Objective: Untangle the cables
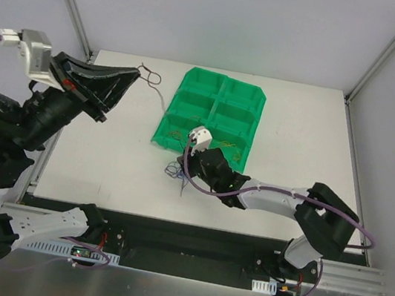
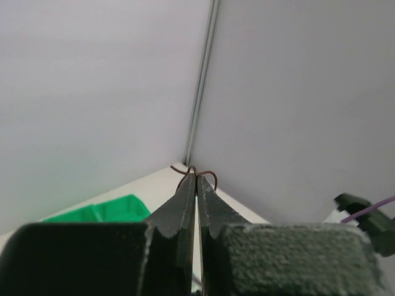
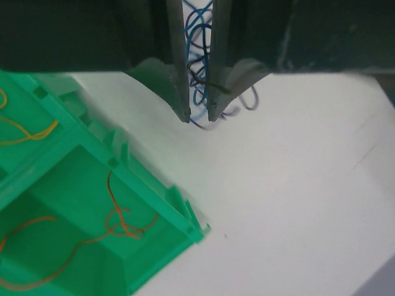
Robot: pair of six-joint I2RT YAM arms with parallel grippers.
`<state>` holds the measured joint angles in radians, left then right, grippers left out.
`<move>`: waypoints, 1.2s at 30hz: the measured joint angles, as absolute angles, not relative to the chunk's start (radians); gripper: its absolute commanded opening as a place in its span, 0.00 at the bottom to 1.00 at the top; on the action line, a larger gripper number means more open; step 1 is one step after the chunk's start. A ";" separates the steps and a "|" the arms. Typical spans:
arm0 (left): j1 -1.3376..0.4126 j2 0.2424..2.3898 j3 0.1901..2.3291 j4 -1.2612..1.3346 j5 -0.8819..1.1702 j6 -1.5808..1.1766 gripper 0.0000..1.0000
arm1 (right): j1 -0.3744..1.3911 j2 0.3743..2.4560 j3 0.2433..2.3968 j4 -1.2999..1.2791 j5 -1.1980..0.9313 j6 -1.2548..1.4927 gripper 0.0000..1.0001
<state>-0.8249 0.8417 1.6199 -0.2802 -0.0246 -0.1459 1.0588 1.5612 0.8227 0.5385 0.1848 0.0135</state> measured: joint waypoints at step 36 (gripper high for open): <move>-0.825 0.859 1.289 -0.299 -0.086 -0.200 0.00 | 0.947 0.900 0.793 0.059 -0.117 -0.012 0.90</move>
